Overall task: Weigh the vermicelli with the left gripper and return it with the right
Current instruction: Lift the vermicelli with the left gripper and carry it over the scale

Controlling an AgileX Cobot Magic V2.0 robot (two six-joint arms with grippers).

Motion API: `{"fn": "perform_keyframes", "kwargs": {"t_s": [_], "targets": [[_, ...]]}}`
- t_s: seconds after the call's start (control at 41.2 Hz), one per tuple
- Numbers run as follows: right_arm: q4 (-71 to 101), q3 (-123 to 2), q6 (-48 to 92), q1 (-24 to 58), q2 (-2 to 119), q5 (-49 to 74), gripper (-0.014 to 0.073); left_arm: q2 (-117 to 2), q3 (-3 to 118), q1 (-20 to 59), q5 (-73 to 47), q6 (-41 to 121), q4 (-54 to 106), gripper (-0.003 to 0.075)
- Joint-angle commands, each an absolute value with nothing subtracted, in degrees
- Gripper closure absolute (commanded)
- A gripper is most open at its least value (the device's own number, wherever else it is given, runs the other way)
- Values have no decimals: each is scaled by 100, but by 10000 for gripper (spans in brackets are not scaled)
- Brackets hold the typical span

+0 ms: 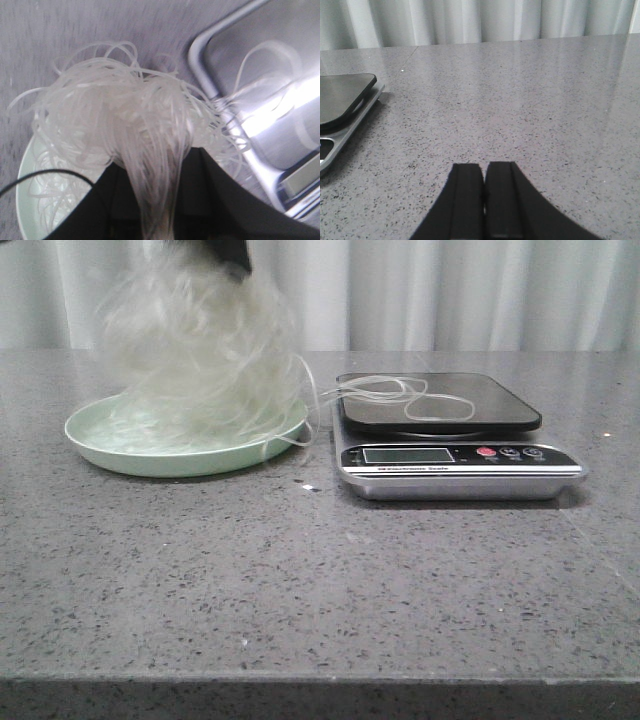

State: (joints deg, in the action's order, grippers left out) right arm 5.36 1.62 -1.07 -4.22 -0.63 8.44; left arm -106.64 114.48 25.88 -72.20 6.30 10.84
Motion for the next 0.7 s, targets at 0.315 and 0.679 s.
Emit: {"fn": "perform_keyframes", "kwargs": {"t_s": [0.315,0.679], "targets": [[479,113,-100,-452,-151,409,443,-10373,12681,3887,-6393,611,1486,583],[479,113,-100,-452,-151,409,443,-11309,12681,4404,-6011,611,769,583]]}}
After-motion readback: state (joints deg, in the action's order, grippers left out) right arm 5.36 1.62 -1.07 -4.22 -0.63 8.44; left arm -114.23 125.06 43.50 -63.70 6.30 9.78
